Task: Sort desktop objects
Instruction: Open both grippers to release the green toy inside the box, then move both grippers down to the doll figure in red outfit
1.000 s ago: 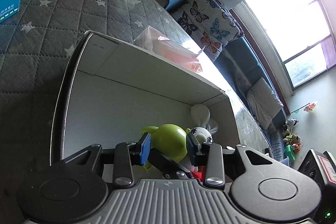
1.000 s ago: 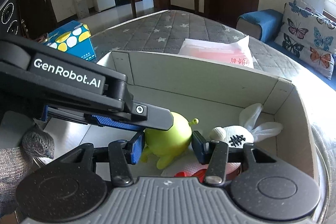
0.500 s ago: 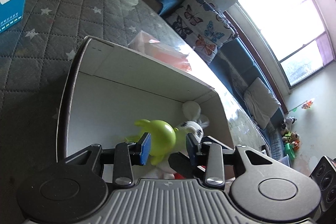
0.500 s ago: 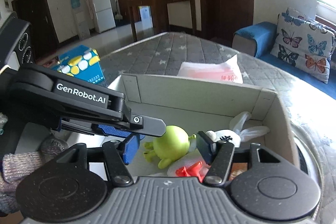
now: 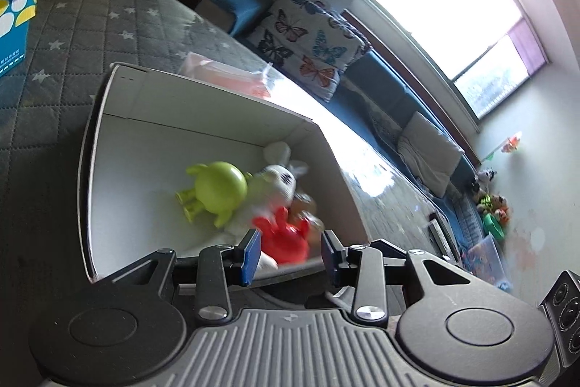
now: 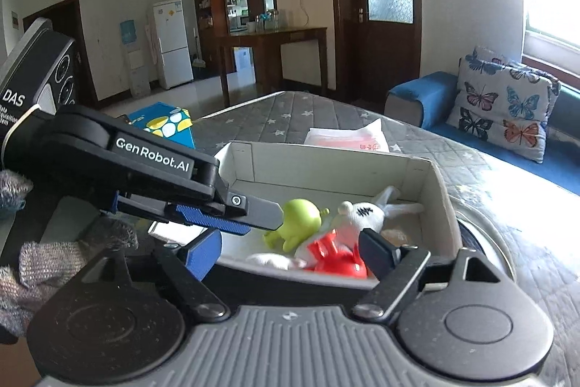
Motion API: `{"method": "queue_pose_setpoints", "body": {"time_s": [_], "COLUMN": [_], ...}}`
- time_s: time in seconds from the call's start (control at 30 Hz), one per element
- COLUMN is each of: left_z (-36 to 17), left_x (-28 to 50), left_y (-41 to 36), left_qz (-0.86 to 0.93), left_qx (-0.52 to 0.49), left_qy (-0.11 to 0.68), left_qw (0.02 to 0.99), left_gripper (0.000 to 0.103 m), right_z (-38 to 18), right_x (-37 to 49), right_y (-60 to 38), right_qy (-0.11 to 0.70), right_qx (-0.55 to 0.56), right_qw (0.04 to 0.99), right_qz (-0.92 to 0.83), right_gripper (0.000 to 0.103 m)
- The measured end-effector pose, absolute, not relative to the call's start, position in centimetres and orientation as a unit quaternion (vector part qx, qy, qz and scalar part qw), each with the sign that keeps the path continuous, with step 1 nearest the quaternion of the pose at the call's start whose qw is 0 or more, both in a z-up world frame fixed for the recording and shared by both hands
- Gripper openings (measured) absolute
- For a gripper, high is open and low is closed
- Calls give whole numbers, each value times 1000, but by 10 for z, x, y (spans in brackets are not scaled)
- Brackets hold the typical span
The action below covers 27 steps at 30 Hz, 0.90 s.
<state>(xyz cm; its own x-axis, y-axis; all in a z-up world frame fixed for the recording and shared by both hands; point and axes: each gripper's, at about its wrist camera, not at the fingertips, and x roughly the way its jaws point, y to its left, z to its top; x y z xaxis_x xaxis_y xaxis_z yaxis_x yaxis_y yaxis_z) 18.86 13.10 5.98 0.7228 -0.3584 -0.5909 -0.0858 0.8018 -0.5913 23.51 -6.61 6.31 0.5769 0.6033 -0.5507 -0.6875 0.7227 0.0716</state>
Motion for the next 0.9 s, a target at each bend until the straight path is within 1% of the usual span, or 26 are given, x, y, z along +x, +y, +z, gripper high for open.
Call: {"method": "queue_pose_setpoints", "body": {"time_s": [0.1,0.17,0.23,0.27,0.63,0.77,0.9], "left_z": [61,59,59,59,55,51,46], "left_x": [178,171,165,163,137,132,129], "left_y": [122,116,110,106,76,67,59], "left_qz": [-87,-90,-93,-94,-105,-103,-102], "left_qx": [-298,-291,-281,-275,-220,-202,-182], "left_qy": [360,360,360,360,360,361,363], "left_qw": [880,882,885,886,901,905,908], "left_gripper": [39,39,39,39,39,39,39], "right_z": [64,64,64,64,50,48,43], "right_x": [218,209,197,192,153,145,143], "right_y": [-76,-82,-89,-92,-122,-131,-137], "right_qy": [271,266,258,254,245,231,236], "right_qx": [-69,-65,-65,-64,-41,-33,-25], "right_qw": [889,891,895,897,915,923,924], "right_qz": [363,363,359,355,319,305,300], "right_gripper": [92,97,98,103,103,103,103]}}
